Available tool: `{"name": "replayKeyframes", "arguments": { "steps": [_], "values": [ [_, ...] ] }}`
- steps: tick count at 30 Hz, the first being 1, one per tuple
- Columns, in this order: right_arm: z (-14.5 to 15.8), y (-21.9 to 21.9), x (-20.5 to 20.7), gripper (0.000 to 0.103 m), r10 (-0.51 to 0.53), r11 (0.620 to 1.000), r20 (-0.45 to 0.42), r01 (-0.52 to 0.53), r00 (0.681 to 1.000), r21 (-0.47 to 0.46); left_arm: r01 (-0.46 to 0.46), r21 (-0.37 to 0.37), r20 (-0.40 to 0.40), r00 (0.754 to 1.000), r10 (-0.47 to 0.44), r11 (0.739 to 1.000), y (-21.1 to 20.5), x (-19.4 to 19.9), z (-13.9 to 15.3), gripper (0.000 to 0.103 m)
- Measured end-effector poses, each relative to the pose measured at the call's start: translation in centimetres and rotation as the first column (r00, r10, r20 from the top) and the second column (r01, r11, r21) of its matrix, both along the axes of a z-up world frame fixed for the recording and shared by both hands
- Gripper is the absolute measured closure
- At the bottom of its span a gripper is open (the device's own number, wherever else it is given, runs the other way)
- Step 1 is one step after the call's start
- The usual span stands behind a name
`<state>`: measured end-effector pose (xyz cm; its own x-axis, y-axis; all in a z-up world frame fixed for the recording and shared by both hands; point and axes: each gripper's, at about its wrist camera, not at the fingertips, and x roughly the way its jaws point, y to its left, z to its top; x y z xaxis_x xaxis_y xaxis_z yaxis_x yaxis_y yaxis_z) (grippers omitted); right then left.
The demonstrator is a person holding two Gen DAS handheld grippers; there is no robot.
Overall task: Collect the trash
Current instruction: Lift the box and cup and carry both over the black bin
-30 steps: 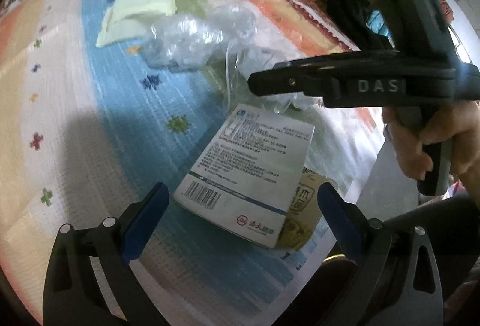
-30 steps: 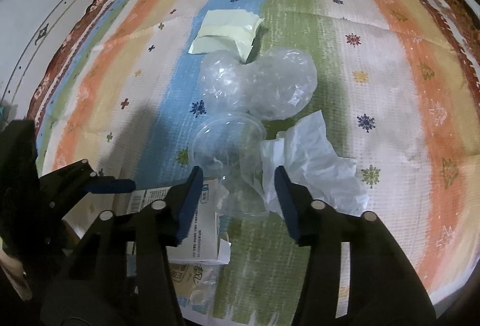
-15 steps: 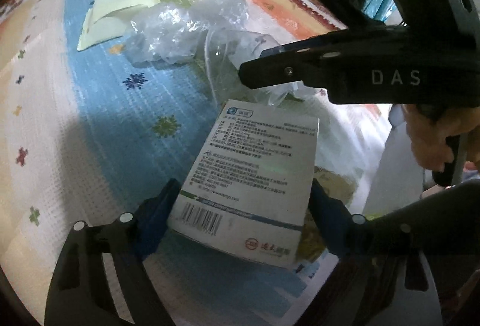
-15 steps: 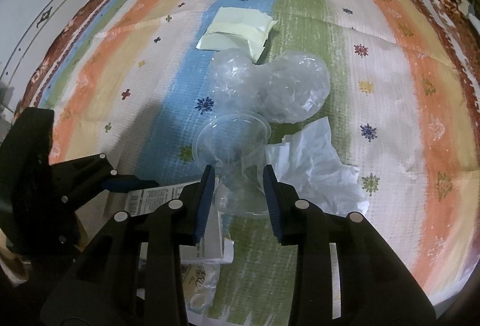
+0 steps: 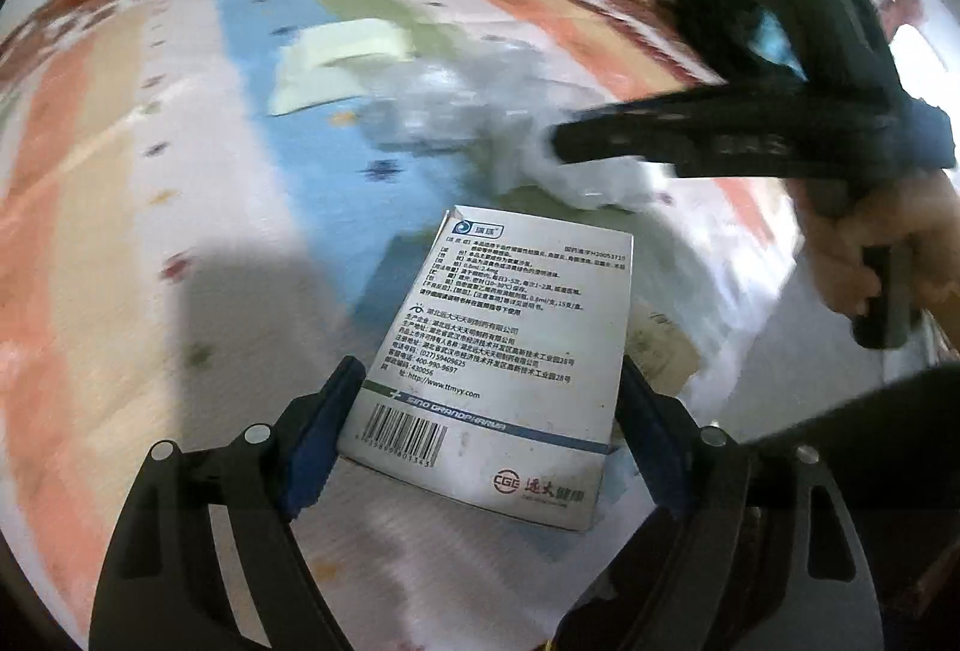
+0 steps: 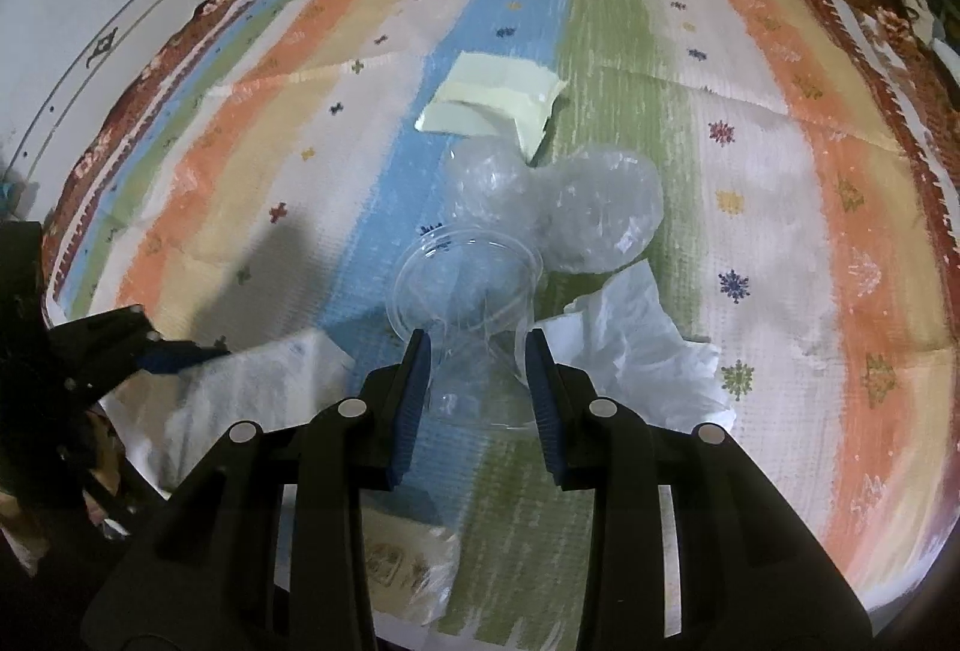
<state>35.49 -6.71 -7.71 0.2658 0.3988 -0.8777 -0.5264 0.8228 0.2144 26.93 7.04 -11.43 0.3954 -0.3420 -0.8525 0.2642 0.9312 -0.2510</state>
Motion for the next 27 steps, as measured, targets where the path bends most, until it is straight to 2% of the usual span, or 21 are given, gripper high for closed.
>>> {"name": "replayKeyframes", "arguments": {
  "steps": [4,11,15,19,21,27],
  "values": [
    [0.9,-0.4,-0.9,0.072,-0.018,1.000,0.005,0.018,1.000,0.021,-0.108,0.009,0.000,0.994,0.108,0.994,1.6,-0.7,1.0,0.022],
    [2.6,-0.4,-3.8,0.072,-0.010,0.999,0.032,0.009,0.999,0.033,-0.164,0.077,-0.001,0.986,0.165,0.983,0.7,-2.6,2.0,0.022],
    [3.7,-0.6,-5.2,0.072,0.001,1.000,0.071,-0.002,0.997,0.013,-0.209,0.143,-0.018,0.977,0.214,0.967,0.6,-3.6,2.3,0.022],
    [5.3,-1.4,-6.4,0.072,0.017,1.000,0.108,-0.019,0.994,0.017,-0.272,0.161,0.007,0.962,0.274,0.949,0.8,-4.9,4.4,0.022],
    [5.9,-1.9,-7.1,0.072,0.022,1.000,0.122,-0.024,0.992,0.017,-0.293,0.154,0.019,0.956,0.293,0.944,0.6,-5.7,5.6,0.022],
    [7.4,-3.3,-9.8,0.072,0.039,0.999,0.134,-0.041,0.990,0.017,-0.325,0.043,0.029,0.946,0.324,0.945,-1.0,-8.7,9.1,0.022]
  ]
}}
